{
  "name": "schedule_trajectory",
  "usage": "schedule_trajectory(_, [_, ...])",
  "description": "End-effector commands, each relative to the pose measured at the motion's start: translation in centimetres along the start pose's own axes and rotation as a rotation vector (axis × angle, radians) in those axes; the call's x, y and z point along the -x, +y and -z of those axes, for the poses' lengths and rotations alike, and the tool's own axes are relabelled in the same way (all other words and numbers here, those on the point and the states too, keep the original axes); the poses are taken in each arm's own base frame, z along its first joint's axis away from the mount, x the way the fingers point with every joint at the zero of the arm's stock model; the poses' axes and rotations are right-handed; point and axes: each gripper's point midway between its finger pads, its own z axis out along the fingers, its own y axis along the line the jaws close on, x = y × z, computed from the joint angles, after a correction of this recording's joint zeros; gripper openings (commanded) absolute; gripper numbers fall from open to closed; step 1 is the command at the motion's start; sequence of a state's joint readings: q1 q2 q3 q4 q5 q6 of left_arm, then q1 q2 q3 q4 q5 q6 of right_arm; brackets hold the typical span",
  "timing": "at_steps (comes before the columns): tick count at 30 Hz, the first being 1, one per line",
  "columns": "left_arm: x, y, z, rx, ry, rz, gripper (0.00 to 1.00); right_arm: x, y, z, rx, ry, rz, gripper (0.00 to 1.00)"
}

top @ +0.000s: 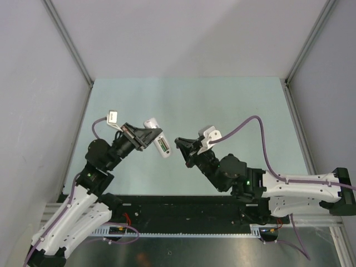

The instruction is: Load the batteries into the remote control

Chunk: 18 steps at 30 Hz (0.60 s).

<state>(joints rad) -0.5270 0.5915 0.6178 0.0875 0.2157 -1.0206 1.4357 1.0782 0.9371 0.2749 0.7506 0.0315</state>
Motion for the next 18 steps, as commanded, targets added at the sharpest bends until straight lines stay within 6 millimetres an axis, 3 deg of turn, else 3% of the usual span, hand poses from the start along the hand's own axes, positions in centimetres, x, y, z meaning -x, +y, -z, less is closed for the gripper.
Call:
schedule_trajectory(1, [0.0, -1.5, 0.1, -0.064, 0.015, 0.009, 0.00, 4.6, 0.5, 0.2, -0.018, -0.159, -0.037, 0.00])
schedule_trajectory(5, [-0.9, -1.0, 0.0, -0.057, 0.050, 0.050, 0.00, 4.1, 1.2, -0.2, -0.009, -0.161, -0.008, 0.00])
schedule_trajectory(18, [-1.5, -2.5, -0.1, -0.103, 0.112, 0.105, 0.00, 2.6, 2.6, -1.3, 0.019, -0.155, 0.040, 0.00])
